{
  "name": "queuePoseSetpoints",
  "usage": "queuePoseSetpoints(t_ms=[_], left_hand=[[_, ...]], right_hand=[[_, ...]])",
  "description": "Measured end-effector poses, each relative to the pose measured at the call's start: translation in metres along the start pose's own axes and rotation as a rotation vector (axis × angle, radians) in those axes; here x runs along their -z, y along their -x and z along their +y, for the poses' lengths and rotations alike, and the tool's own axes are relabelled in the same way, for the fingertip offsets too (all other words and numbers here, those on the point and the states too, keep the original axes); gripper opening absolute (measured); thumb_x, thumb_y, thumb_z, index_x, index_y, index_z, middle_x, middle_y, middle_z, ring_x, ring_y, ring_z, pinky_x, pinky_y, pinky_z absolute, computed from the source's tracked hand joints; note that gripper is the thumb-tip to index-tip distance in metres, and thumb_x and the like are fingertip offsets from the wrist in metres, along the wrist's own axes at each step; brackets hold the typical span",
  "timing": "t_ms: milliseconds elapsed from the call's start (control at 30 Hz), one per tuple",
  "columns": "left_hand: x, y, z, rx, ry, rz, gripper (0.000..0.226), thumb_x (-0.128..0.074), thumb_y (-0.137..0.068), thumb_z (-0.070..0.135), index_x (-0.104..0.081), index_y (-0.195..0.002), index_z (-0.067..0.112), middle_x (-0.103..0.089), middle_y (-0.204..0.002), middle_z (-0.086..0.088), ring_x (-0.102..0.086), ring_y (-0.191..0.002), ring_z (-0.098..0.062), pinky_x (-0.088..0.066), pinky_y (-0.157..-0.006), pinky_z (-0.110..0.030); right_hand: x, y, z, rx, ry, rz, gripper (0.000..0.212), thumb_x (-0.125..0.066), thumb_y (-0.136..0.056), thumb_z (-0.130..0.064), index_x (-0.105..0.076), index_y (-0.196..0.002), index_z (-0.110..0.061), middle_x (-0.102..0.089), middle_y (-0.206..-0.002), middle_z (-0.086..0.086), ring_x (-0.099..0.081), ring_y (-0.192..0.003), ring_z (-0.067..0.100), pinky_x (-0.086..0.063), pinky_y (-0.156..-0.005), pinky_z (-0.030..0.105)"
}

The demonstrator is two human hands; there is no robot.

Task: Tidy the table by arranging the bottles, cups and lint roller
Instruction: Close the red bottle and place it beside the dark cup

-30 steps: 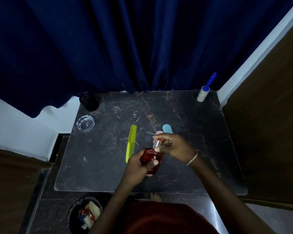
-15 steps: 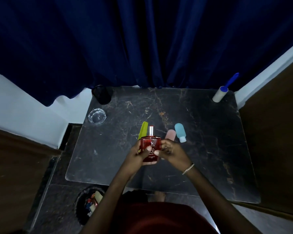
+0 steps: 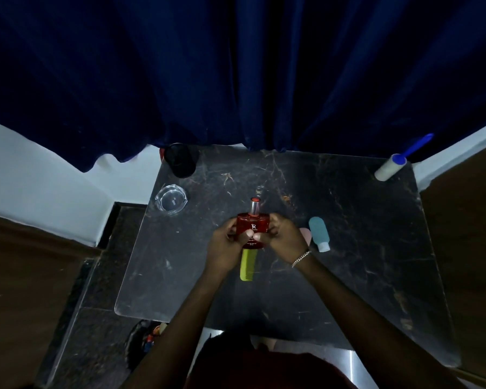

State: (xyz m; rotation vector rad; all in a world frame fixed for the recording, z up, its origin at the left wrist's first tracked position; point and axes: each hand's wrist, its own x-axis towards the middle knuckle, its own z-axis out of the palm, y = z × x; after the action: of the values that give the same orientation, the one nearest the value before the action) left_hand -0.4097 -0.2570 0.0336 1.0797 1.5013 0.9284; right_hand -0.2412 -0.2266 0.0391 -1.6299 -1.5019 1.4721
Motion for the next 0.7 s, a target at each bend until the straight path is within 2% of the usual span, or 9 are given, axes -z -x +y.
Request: queuePoseSetpoints(t_ms=[100, 167, 267, 333, 367, 433, 533, 633, 700], left_hand=[[0.007, -0.036, -0.004, -0.057, -0.114, 0.08, 0.022, -0.078, -0.09, 0.025, -0.072, -0.111, 0.031, -0.075, -0.09, 0.021, -0.071, -0.084, 0.01, -0.054, -0.076, -0.014], [0.013, -0.069, -0.009, -0.082, -0.188, 0.126, 0.024, -0.076, -0.091, 0.023, -0.073, -0.115, 0.025, -0.073, -0.088, 0.023, -0.068, -0.081, 0.014, -0.049, -0.074, -0.008], [0.021, -0.117, -0.016, -0.114, -0.236, 0.168, 0.029, -0.075, -0.092, 0.024, -0.071, -0.122, 0.021, -0.078, -0.105, 0.007, -0.072, -0.093, -0.007, -0.054, -0.084, -0.024], [0.028, -0.145, -0.027, -0.14, -0.247, 0.195, 0.033, -0.073, -0.094, 0.025, -0.068, -0.126, 0.02, -0.078, -0.111, 0.002, -0.073, -0.1, -0.013, -0.055, -0.089, -0.028], [0.031, -0.158, -0.034, -0.151, -0.249, 0.205, 0.034, -0.072, -0.094, 0.026, -0.067, -0.127, 0.02, -0.078, -0.113, 0.002, -0.072, -0.102, -0.014, -0.056, -0.091, -0.03], [0.036, -0.181, -0.045, -0.169, -0.238, 0.217, 0.035, -0.069, -0.096, 0.026, -0.064, -0.13, 0.02, -0.076, -0.116, 0.001, -0.072, -0.105, -0.017, -0.057, -0.095, -0.036], [0.039, -0.212, -0.063, -0.206, -0.255, 0.251, 0.033, -0.066, -0.098, 0.025, -0.062, -0.13, 0.018, -0.074, -0.118, -0.001, -0.07, -0.107, -0.018, -0.056, -0.096, -0.041], [0.039, -0.238, -0.073, -0.232, -0.262, 0.271, 0.029, -0.063, -0.1, 0.025, -0.059, -0.128, 0.017, -0.072, -0.119, -0.001, -0.068, -0.109, -0.019, -0.054, -0.097, -0.043], [0.039, -0.251, -0.078, -0.259, -0.269, 0.302, 0.029, -0.062, -0.1, 0.025, -0.058, -0.129, 0.018, -0.071, -0.12, 0.0, -0.066, -0.109, -0.018, -0.054, -0.097, -0.04]], right_hand=[[-0.012, -0.042, -0.009, 0.006, 0.049, 0.054, 0.036, -0.079, -0.078, -0.015, -0.058, -0.097, -0.036, -0.069, -0.09, -0.017, -0.07, -0.094, 0.008, -0.057, -0.089, 0.032], [-0.02, -0.076, -0.009, 0.028, 0.06, 0.096, 0.038, -0.079, -0.077, -0.014, -0.057, -0.101, -0.033, -0.07, -0.091, -0.014, -0.07, -0.093, 0.011, -0.056, -0.088, 0.032], [-0.032, -0.13, -0.005, 0.085, 0.091, 0.165, 0.035, -0.079, -0.076, -0.013, -0.06, -0.105, -0.021, -0.074, -0.096, -0.007, -0.071, -0.087, 0.007, -0.056, -0.083, 0.022], [-0.04, -0.163, -0.002, 0.141, 0.132, 0.206, 0.036, -0.08, -0.075, -0.013, -0.062, -0.106, -0.017, -0.068, -0.083, -0.017, -0.064, -0.073, -0.014, -0.046, -0.07, -0.001], [-0.044, -0.178, 0.0, 0.173, 0.148, 0.224, 0.036, -0.08, -0.074, -0.013, -0.062, -0.105, -0.017, -0.064, -0.078, -0.022, -0.061, -0.068, -0.019, -0.043, -0.064, -0.004], [-0.051, -0.205, 0.005, 0.214, 0.154, 0.244, 0.036, -0.08, -0.073, -0.012, -0.063, -0.105, -0.017, -0.064, -0.077, -0.021, -0.062, -0.068, -0.017, -0.044, -0.065, -0.002], [-0.065, -0.242, 0.014, 0.271, 0.164, 0.275, 0.034, -0.079, -0.074, -0.013, -0.063, -0.104, -0.019, -0.067, -0.083, -0.017, -0.065, -0.075, -0.006, -0.052, -0.074, 0.016], [-0.072, -0.27, 0.021, 0.315, 0.166, 0.31, 0.036, -0.078, -0.075, -0.015, -0.064, -0.107, -0.023, -0.07, -0.089, -0.014, -0.069, -0.082, 0.004, -0.055, -0.079, 0.024], [-0.076, -0.285, 0.025, 0.346, 0.151, 0.333, 0.037, -0.078, -0.074, -0.015, -0.063, -0.106, -0.027, -0.07, -0.087, -0.017, -0.069, -0.081, -0.001, -0.055, -0.076, 0.017]])
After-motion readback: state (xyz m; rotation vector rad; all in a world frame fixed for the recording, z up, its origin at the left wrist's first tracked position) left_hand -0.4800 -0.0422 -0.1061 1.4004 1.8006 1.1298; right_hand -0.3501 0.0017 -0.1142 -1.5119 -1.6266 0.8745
